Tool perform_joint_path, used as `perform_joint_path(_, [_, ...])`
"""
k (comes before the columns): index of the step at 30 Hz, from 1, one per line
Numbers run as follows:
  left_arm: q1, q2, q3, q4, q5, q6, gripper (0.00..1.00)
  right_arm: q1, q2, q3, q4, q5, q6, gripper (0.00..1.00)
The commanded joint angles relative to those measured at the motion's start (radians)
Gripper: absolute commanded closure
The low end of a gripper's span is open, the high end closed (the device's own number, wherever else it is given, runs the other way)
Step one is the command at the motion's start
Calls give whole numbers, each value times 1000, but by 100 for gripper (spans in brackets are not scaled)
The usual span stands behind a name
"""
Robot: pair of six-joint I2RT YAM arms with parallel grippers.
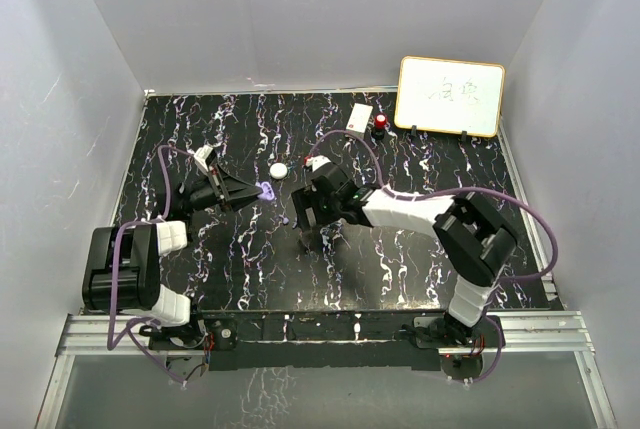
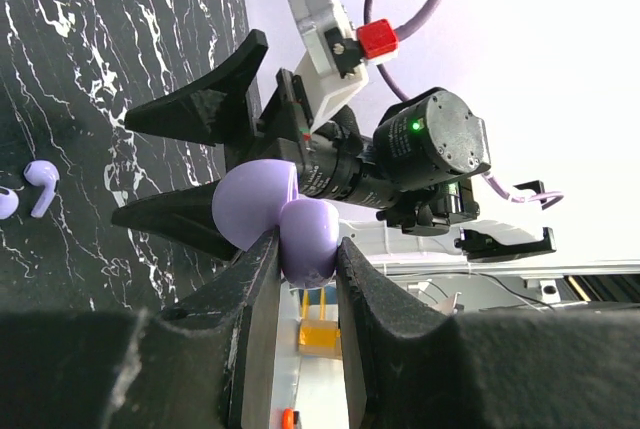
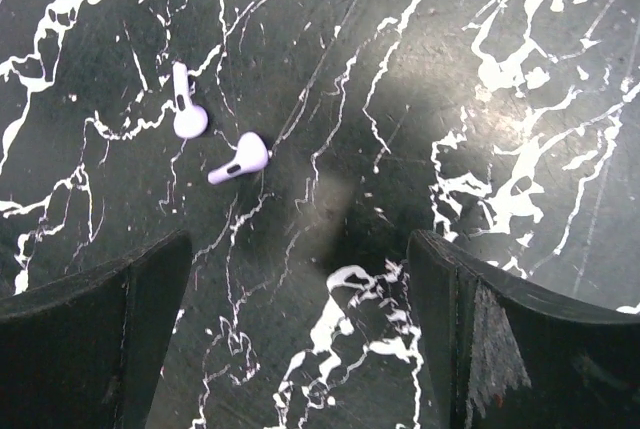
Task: Insert the wireless bluetooth earbuds into the charging case
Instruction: Pick up the earbud from the center of the board.
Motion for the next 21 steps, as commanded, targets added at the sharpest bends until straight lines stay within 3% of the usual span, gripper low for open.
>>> perform_joint_path(1, [33, -66, -13, -18, 53, 36, 100, 32, 47, 102, -29, 69, 41, 13])
perform_joint_path(21, [73, -91, -37, -29, 75, 48, 100, 135, 218, 253, -143, 313, 42, 13])
